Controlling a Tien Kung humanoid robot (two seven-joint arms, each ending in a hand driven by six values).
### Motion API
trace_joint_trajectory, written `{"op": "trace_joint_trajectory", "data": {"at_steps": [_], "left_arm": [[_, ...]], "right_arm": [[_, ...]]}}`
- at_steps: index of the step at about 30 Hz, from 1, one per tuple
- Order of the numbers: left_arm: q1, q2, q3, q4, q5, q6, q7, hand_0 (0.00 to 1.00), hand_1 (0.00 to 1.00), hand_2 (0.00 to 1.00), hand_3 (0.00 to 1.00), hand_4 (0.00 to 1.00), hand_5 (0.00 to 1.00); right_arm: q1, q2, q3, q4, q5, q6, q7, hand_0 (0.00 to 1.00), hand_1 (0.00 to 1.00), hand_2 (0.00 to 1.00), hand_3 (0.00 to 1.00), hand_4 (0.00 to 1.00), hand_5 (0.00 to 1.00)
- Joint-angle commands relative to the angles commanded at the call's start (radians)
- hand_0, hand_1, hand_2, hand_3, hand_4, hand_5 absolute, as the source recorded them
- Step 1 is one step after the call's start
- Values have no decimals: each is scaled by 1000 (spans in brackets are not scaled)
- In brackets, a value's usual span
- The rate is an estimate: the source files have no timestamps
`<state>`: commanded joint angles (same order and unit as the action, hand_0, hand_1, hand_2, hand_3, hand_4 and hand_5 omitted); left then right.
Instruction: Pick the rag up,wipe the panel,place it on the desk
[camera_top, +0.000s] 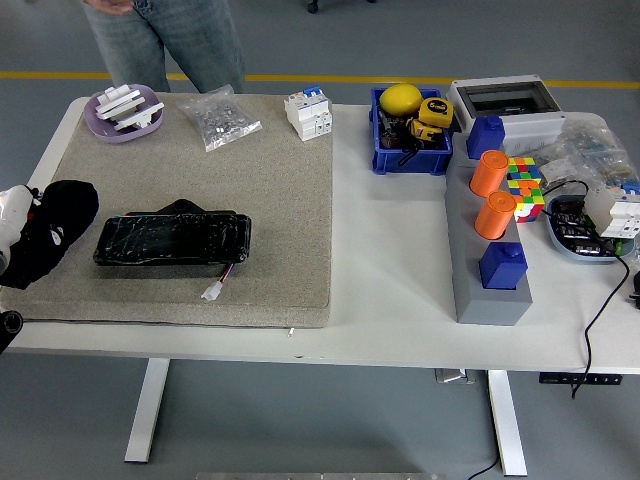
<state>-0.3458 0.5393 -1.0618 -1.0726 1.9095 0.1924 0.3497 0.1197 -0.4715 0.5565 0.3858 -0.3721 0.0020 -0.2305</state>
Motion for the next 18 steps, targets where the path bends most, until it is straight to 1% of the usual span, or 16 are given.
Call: {"op": "trace_joint_trajectory", "data": {"at_steps": [4,5,10,11,16,17,18], "left_arm": [[-7,2,8,13,-6,-17,-21,359,459,554,586,477,2],[-8,3,9,17,-8,-18,-24,488,548,565,564,628,2],[-12,5,11,38,-18,-49,-23,488,548,565,564,628,2],[-12,5,9,41,-19,-52,-23,649,774,716,576,725,2],[-10,8,2,37,-24,-70,-19,649,774,716,576,725,2],[-9,8,0,35,-25,-74,-19,688,828,827,696,900,70],[-7,9,-2,30,-31,-84,-16,688,828,827,696,900,70]], "right_arm": [[0,1,-1,-1,2,1,0,744,588,639,613,998,624],[1,1,-2,-1,2,1,0,745,587,639,614,998,624],[2,3,-2,-1,2,0,1,745,587,639,614,998,624],[2,3,-3,-1,2,0,1,744,587,639,612,998,624],[2,2,-4,-2,4,1,1,744,587,639,612,998,624],[2,2,-5,-2,4,1,1,744,587,639,611,998,623],[2,2,-6,-2,4,1,0,744,587,639,611,998,623]]}}
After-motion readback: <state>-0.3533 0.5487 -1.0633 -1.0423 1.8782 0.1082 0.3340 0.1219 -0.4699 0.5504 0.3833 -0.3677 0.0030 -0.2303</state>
